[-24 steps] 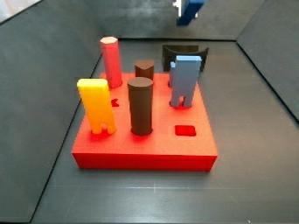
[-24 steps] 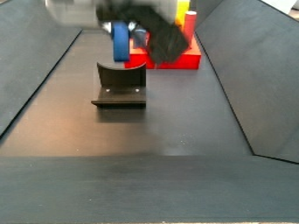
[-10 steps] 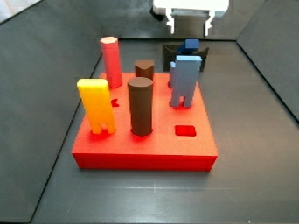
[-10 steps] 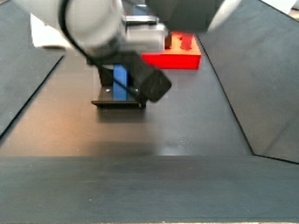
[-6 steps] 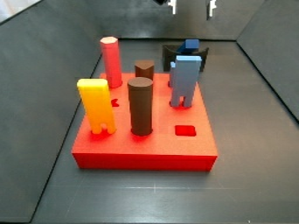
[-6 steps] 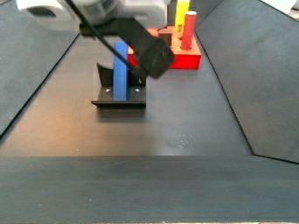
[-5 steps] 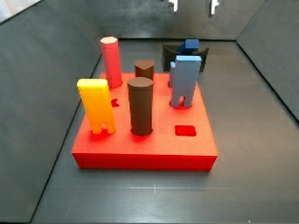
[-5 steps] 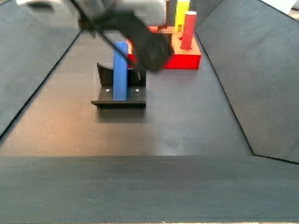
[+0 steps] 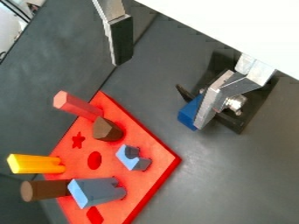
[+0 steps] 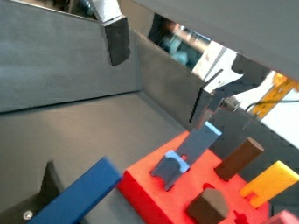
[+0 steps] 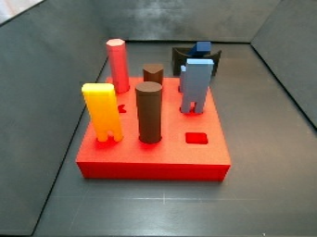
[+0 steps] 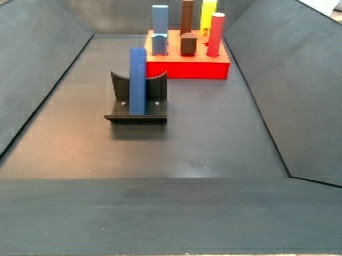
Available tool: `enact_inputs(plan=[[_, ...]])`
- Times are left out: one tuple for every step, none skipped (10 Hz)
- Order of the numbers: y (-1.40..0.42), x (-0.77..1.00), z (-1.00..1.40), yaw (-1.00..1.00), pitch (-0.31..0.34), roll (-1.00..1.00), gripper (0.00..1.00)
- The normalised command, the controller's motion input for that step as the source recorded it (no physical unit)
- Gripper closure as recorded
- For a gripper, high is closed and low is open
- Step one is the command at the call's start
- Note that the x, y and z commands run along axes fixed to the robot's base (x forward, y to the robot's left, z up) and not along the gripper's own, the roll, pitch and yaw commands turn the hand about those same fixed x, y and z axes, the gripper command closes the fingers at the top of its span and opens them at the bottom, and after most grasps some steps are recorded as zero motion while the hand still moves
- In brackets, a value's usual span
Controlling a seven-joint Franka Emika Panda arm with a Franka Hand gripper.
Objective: Pick up the rectangle object. Move up. Place the rectangle object on the fixture. Regrasp the rectangle object. Move to above the board. Insert the rectangle object.
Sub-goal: Regrasp the rectangle object.
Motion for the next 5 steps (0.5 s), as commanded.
enact_inputs(plan=[[-0.29, -0.01, 0.04, 0.02, 0.009, 1.00, 0.00], [-0.09, -0.01, 0.03, 0.02, 0.008, 1.00, 0.00], [-0.02, -0.02, 0.05, 0.03, 0.007, 1.00, 0.00], [-0.04, -0.01, 0.03, 0.03, 0.004, 1.00, 0.00], [-0.04, -0.01, 0.00, 0.03, 0.000, 1.00, 0.00]])
